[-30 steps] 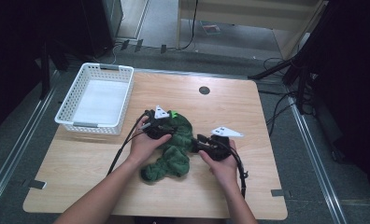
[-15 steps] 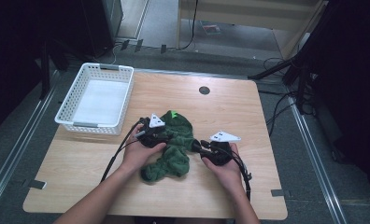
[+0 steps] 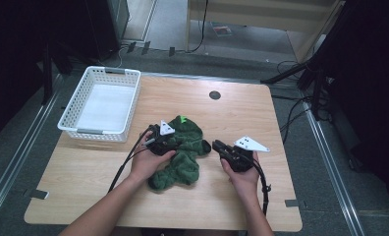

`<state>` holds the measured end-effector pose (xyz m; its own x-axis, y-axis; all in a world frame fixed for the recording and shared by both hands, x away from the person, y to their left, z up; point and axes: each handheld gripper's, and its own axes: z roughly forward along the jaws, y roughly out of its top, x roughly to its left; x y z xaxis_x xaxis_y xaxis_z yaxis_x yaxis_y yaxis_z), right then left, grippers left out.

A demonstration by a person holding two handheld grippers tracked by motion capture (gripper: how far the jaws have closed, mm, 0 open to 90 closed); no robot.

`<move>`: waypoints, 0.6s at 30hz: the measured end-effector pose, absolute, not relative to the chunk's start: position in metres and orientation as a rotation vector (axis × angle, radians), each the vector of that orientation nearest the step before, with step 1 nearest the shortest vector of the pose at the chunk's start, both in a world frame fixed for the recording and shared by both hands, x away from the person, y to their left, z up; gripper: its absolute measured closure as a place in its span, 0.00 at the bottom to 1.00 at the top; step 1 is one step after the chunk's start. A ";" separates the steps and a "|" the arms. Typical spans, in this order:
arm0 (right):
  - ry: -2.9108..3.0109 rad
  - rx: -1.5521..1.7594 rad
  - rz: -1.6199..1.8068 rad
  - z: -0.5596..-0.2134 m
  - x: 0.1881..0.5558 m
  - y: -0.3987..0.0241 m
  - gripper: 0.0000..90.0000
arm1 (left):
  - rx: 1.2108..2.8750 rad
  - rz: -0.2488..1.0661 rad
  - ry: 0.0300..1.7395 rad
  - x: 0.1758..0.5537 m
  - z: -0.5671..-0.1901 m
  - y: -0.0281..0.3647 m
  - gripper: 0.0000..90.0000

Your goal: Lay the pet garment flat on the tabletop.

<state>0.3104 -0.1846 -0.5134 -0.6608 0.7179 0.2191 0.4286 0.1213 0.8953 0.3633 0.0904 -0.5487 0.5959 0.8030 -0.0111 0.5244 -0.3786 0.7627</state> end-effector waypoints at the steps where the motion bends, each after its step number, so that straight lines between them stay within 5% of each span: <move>1: 2.209 1.091 1.507 -0.517 0.310 -0.176 0.82 | 2.067 0.472 1.049 0.363 -0.549 0.090 0.61; 2: 2.209 1.091 1.507 -0.517 0.310 -0.176 0.82 | 2.066 0.470 1.052 0.363 -0.549 0.090 0.61; 3: 2.237 1.126 1.441 -0.526 0.315 -0.167 0.66 | 2.066 0.468 1.053 0.364 -0.549 0.090 0.61; 6: 2.195 1.219 1.374 -0.534 0.323 -0.161 0.58 | 2.067 0.463 1.053 0.364 -0.549 0.091 0.61; 10: 2.250 1.227 1.444 -0.541 0.328 -0.155 0.72 | 2.058 0.455 1.060 0.365 -0.549 0.091 0.61; 12: 2.303 1.094 1.411 -0.537 0.319 -0.148 0.92 | 2.052 0.451 1.067 0.365 -0.549 0.092 0.62; 18: 2.206 1.230 1.446 -0.523 0.318 -0.165 0.98 | 2.042 0.443 1.085 0.367 -0.549 0.093 0.63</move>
